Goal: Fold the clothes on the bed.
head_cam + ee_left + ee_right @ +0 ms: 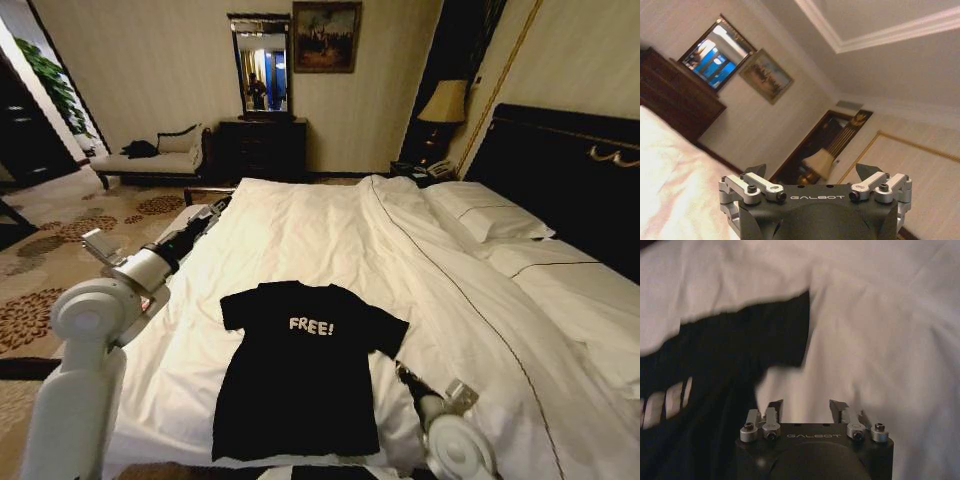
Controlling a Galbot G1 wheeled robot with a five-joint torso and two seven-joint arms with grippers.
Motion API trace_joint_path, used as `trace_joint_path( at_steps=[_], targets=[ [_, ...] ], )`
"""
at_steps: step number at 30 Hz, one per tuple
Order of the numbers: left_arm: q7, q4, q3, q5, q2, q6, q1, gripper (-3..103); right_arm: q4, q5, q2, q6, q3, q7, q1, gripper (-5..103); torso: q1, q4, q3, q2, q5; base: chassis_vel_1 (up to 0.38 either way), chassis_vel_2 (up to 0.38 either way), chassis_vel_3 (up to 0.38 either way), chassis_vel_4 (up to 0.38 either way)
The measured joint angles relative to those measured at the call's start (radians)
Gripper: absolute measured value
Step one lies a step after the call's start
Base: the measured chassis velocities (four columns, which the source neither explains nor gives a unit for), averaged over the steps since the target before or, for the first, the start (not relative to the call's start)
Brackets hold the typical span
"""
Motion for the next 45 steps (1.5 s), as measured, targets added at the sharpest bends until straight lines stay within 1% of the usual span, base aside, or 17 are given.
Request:
trace_joint_path(
  at_steps=[1,2,3,4,6,7,9,10,12,13,23,30,38,41,42,44,45],
  targets=[
    [-0.003,-0.007,-0.007,-0.012,0.0,0.0,-0.007,100,0.002,0.003,-0.003,-0.017,-0.016,0.0,-0.008,61,0.0,-0.0001,0.0,0.0,0.0,0.0,0.0,0.0,0.0],
    [-0.003,-0.007,-0.007,-0.012,0.0,0.0,-0.007,100,0.002,0.003,-0.003,-0.017,-0.016,0.0,-0.008,61,0.0,-0.0001,0.0,0.0,0.0,0.0,0.0,0.0,0.0],
    [-0.004,-0.013,-0.008,-0.018,0.0,0.001,-0.011,100,0.001,0.015,-0.006,-0.032,-0.03,-0.002,-0.007,66,0.0,-0.0003,0.0,0.0,-0.0001,0.0,0.0,0.0,0.0],
    [-0.004,-0.016,-0.008,-0.02,-0.001,0.001,-0.011,100,-0.001,0.023,-0.008,-0.038,-0.035,-0.003,-0.003,66,0.0,-0.0003,0.0,0.0,-0.0001,0.0,0.0,0.0,0.0],
    [-0.004,-0.028,-0.004,-0.023,-0.002,0.005,-0.011,100,-0.014,0.06,-0.016,-0.059,-0.052,-0.005,0.026,77,0.0,0.0,0.0,0.0,-0.0001,0.0,0.0,0.0,0.0],
    [-0.004,-0.028,-0.004,-0.023,-0.002,0.005,-0.011,100,-0.014,0.06,-0.016,-0.059,-0.052,-0.005,0.026,77,0.0,0.0,0.0,0.0,-0.0001,0.0,0.0,0.0,0.0],
    [-0.003,-0.037,0.004,-0.023,-0.007,0.009,-0.01,100,-0.038,0.084,-0.029,-0.075,-0.067,-0.008,0.067,88,0.0,0.0,0.0,0.0,0.0,0.0,0.0,0.0,0.0],
    [-0.003,-0.037,0.004,-0.023,-0.007,0.009,-0.01,100,-0.038,0.084,-0.029,-0.075,-0.067,-0.008,0.067,88,0.0,0.0,0.0,0.0,0.0,0.0,0.0,0.0,0.0],
    [-0.002,-0.038,0.013,-0.022,-0.012,0.01,-0.014,100,-0.057,0.1,-0.041,-0.076,-0.079,-0.009,0.098,97,0.0,0.0001,0.0,0.0,0.0001,0.0,0.0,0.0,0.0],
    [-0.002,-0.037,0.017,-0.021,-0.014,0.01,-0.016,100,-0.059,0.108,-0.045,-0.076,-0.083,-0.009,0.106,99,0.0,0.0,0.0,0.0,0.0,0.0,0.0,0.0,0.0],
    [0.01,-0.01,0.035,-0.001,-0.027,0.011,-0.027,100,-0.015,0.146,-0.053,-0.077,-0.098,-0.016,0.091,100,0.0,-0.0002,0.0,0.0,-0.0001,0.0,0.0,0.0,0.0],
    [0.013,-0.004,0.059,0.022,-0.047,0.011,-0.031,100,-0.03,0.16,-0.07,-0.088,-0.162,-0.043,0.156,100,0.0,-0.0001,0.0,0.0,0.0,0.0,0.0,0.0,0.0],
    [0.016,0.007,0.069,0.034,-0.048,0.011,-0.034,100,-0.051,0.175,-0.074,-0.093,-0.217,-0.041,0.203,101,0.0,-0.0001,0.0,0.0,0.0,0.0,0.0,0.0,0.0],
    [0.019,0.014,0.067,0.034,-0.045,0.011,-0.037,100,-0.055,0.175,-0.075,-0.089,-0.214,-0.037,0.192,90,0.0,0.0,0.0,0.0,0.0,0.0,0.0,0.0,0.0],
    [0.02,0.015,0.067,0.035,-0.045,0.011,-0.036,100,-0.055,0.175,-0.075,-0.088,-0.211,-0.036,0.185,90,0.0,0.0,0.0,0.0,0.0,0.0,0.0,0.0,0.0],
    [0.024,0.019,0.068,0.037,-0.047,0.011,-0.037,100,-0.051,0.175,-0.075,-0.085,-0.204,-0.036,0.167,79,0.0,-0.0002,0.0,0.0,-0.0001,0.0,0.0,0.0,0.0],
    [0.024,0.019,0.068,0.037,-0.047,0.011,-0.037,100,-0.051,0.175,-0.075,-0.085,-0.204,-0.036,0.167,79,0.0,-0.0002,0.0,0.0,-0.0001,0.0,0.0,0.0,0.0]
  ],
)
